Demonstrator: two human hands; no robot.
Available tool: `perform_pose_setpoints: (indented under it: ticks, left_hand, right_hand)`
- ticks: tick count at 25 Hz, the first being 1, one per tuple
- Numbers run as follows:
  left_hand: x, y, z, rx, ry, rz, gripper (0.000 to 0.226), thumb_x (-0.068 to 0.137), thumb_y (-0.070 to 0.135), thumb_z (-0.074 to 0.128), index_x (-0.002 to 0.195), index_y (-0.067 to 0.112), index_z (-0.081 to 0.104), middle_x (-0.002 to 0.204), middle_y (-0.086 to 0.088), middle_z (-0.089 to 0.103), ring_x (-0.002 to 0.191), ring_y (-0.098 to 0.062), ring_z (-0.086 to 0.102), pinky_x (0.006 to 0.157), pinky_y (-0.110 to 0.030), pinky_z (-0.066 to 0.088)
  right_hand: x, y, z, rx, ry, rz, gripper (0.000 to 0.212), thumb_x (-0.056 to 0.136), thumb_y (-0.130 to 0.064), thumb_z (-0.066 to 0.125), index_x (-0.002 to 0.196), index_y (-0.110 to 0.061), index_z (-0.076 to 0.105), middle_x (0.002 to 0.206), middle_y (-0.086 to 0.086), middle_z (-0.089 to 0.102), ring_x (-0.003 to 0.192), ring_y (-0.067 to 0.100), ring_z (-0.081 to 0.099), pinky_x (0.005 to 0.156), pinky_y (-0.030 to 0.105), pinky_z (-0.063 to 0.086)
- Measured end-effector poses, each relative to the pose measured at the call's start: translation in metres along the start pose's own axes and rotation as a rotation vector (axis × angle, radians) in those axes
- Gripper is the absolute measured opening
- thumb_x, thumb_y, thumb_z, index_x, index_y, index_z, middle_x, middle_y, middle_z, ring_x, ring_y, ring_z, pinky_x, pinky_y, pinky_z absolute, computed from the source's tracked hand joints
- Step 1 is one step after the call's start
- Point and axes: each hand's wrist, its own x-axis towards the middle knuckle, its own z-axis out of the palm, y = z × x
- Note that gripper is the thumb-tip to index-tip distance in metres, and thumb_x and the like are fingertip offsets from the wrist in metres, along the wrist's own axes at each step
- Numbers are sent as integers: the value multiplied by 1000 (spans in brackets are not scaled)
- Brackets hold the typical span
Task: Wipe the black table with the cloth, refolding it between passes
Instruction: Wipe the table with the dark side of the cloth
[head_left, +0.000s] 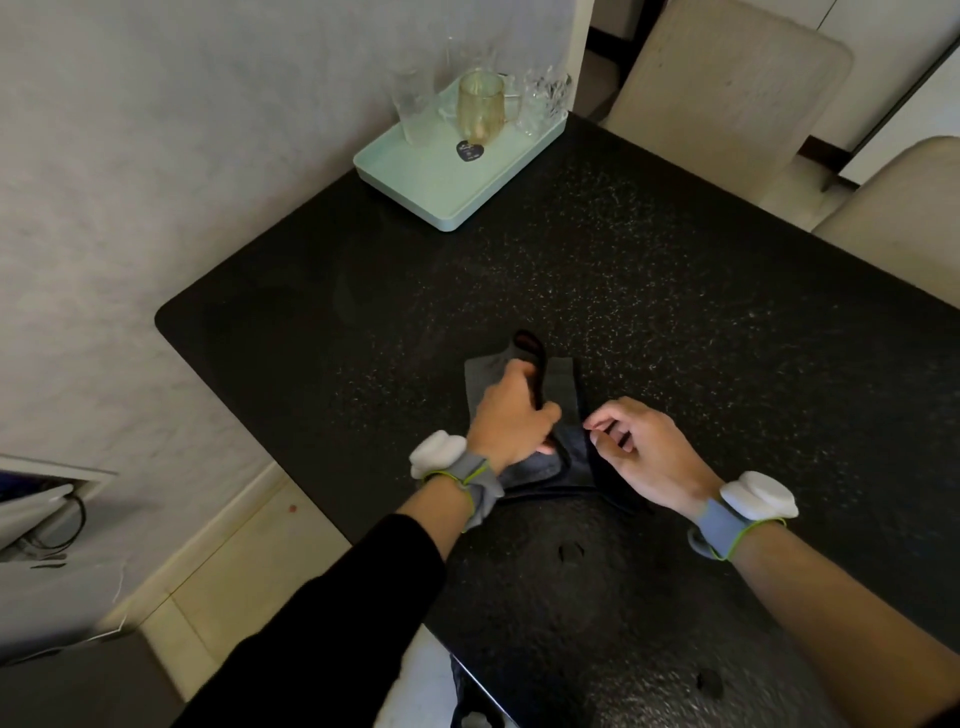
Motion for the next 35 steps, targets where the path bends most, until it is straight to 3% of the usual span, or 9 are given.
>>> perform_pose_setpoints:
  ticks: [3, 7, 9, 12, 14, 16, 21, 25, 35]
  left_hand:
    - [2, -3, 29, -10, -69, -21, 56, 94, 34, 63, 141, 13, 39, 87, 0, 68, 89, -26, 72, 86, -45, 59]
    - [-2, -27, 23, 487, 242, 270, 39, 99, 26, 52, 136, 12, 51, 123, -8, 55, 114, -28, 56, 92, -41, 48]
    - [0, -40, 23, 655, 343, 373, 46, 100, 25, 46, 143, 7, 48, 142, -12, 48, 132, -30, 47, 108, -41, 43]
    - [12, -59, 29, 790, 353, 363, 57, 104, 30, 26, 154, 4, 33, 163, -15, 26, 154, -29, 18, 125, -44, 21]
    - [19, -70, 31, 852, 313, 326, 59, 105, 33, 18, 157, 6, 23, 167, -15, 12, 156, -27, 5, 126, -44, 14]
    - [25, -76, 31, 892, 302, 336, 59, 107, 35, 18, 159, 7, 16, 168, -14, 6, 156, -26, -1, 126, -45, 12]
    - [50, -76, 30, 901, 316, 325, 58, 109, 33, 19, 159, 6, 10, 168, -12, 3, 156, -24, -5, 127, -45, 9]
    - [51, -73, 29, 895, 313, 321, 59, 108, 33, 20, 159, 6, 13, 168, -12, 7, 156, -24, -2, 126, -45, 9]
    - [13, -77, 34, 855, 316, 337, 59, 106, 34, 18, 158, 8, 22, 166, -12, 22, 155, -25, 13, 126, -44, 15]
  right_hand:
    - [-1, 8, 6, 38, 44, 51, 16, 97, -21, 60, 109, -27, 67, 101, -11, 63, 87, 3, 63, 83, 32, 56]
    - [6, 4, 23, -99, 218, 13, 22, 96, -22, 58, 117, -19, 65, 110, -1, 61, 102, 13, 58, 93, 34, 52]
    - [16, -6, 39, -206, 241, -68, 32, 96, -22, 57, 126, -14, 62, 124, 5, 58, 117, 21, 54, 102, 35, 47]
    - [37, -20, 71, -336, 236, -169, 48, 99, -21, 44, 143, -2, 49, 153, 17, 43, 147, 32, 33, 118, 45, 35]
    - [50, -21, 89, -407, 206, -146, 54, 101, -20, 38, 152, 0, 36, 162, 20, 28, 155, 33, 14, 123, 49, 26]
    - [65, -17, 95, -457, 208, -95, 58, 102, -18, 41, 155, 1, 27, 164, 22, 20, 155, 32, 8, 125, 49, 21]
    - [103, -6, 90, -574, 194, -137, 63, 100, -21, 45, 155, 1, 25, 164, 20, 22, 155, 32, 10, 126, 48, 17]
    - [104, -4, 89, -572, 210, -177, 57, 99, -20, 46, 153, -5, 35, 162, 14, 31, 154, 27, 18, 125, 48, 18]
    - [58, -3, 95, -578, 205, -173, 59, 104, -30, 24, 155, -2, 29, 165, 15, 24, 155, 25, 15, 125, 44, 21]
